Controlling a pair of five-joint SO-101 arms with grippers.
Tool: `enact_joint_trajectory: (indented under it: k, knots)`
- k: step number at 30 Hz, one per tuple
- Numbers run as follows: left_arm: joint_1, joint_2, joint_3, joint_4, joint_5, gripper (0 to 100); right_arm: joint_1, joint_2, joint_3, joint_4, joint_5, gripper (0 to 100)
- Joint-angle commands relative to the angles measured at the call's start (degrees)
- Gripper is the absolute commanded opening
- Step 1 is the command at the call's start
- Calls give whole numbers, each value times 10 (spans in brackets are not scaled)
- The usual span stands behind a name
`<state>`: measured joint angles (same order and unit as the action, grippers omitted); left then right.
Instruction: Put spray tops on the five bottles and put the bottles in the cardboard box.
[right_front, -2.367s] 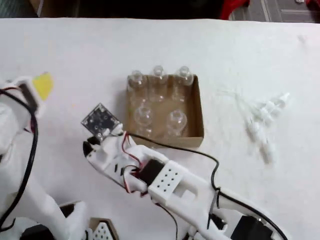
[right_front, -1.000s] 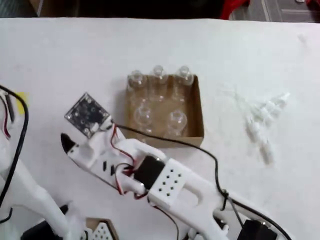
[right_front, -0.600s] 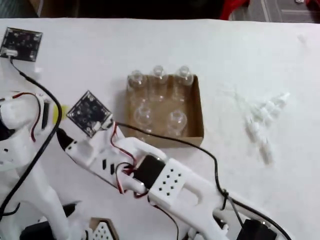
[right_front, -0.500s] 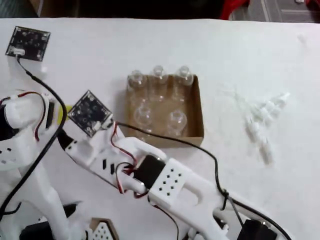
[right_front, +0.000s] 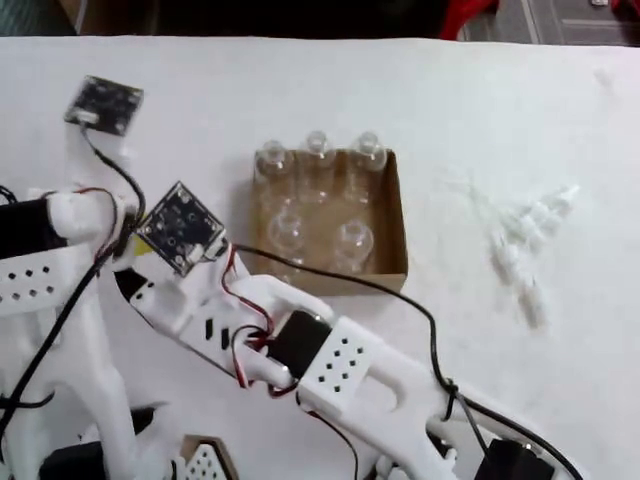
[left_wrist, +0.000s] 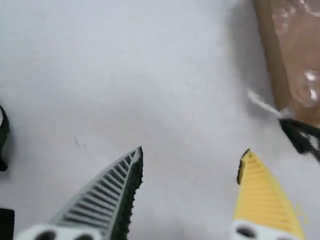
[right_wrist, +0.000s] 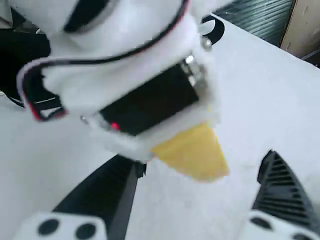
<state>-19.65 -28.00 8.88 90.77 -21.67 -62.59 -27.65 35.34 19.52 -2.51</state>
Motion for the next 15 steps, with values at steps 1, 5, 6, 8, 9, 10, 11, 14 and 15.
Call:
enact_joint_trajectory:
  k: [1, 5, 6, 8, 9, 10, 11, 14, 15]
  knots:
    - [-70, 1, 6, -84, 21, 290, 4, -26, -10, -8, -4, 330]
    - [-125, 1, 53, -165, 20, 290, 4, -43, -2, -8, -4, 330]
    - [-134, 1, 68, -186, 20, 290, 4, -50, 0, -8, -4, 330]
    - [-149, 1, 92, -219, 19, 290, 4, -67, 7, -8, -4, 330]
    - [-155, 1, 100, -230, 15, 290, 4, -77, 12, -8, -4, 330]
    - [-160, 1, 106, -240, 4, 290, 4, -88, 18, -9, -4, 330]
    - [-167, 1, 111, -251, -4, 290, 4, -101, 21, -9, -4, 330]
    - [-195, 1, 112, -290, -6, 290, 4, -138, 37, -9, -4, 330]
    - [-204, 1, 112, -302, -6, 290, 4, -153, 42, -9, -4, 330]
